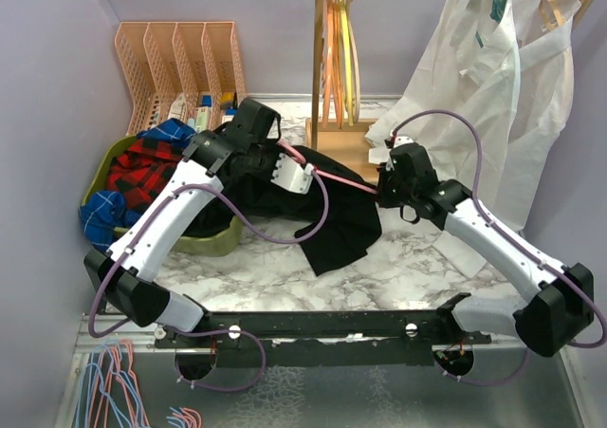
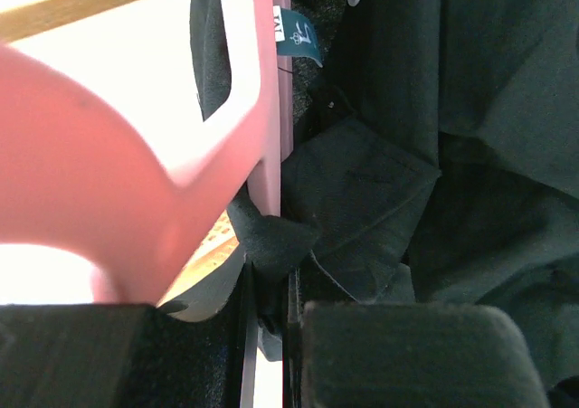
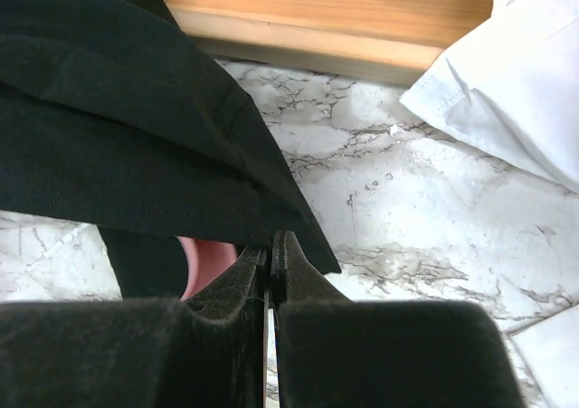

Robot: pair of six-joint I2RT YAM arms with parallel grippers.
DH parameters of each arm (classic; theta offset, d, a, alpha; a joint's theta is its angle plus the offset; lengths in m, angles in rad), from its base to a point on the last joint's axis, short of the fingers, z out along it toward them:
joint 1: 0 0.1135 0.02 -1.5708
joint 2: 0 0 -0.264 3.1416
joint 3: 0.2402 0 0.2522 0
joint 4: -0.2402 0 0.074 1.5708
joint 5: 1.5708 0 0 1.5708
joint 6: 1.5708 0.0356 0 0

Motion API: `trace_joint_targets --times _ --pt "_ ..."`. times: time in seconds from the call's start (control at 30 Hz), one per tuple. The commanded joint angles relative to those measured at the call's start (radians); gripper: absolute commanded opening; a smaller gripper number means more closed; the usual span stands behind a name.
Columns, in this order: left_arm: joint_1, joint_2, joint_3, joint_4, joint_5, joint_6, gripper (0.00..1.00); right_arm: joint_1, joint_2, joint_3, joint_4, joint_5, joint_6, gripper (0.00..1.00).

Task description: Place the shirt on the hanger

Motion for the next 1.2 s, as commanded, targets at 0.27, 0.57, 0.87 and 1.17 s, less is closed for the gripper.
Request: trace_joint_targets --times 0.27,0.57,0.87,1.17 --pt "-0.06 0.013 0.021 -0.062 -0.313 -0.093 0.0 -0.016 0.109 0.024 -0.095 0.036 -0.038 0.01" --pt "-0.064 0.001 0.036 0.09 -0.324 -0.186 0.0 -0.016 0.098 0.01 -0.128 -0.041 -0.044 0.01" --pt "-0.07 -0.005 0.083 0.104 -0.226 -0.246 0.0 -0.016 0.066 -0.053 -0.106 -0.082 -0.022 0.01" --pt "-0.07 -0.038 -0.045 0.268 -0.307 -0.185 0.0 -0.016 0.032 -0.077 -0.096 -0.108 -0.01 0.01"
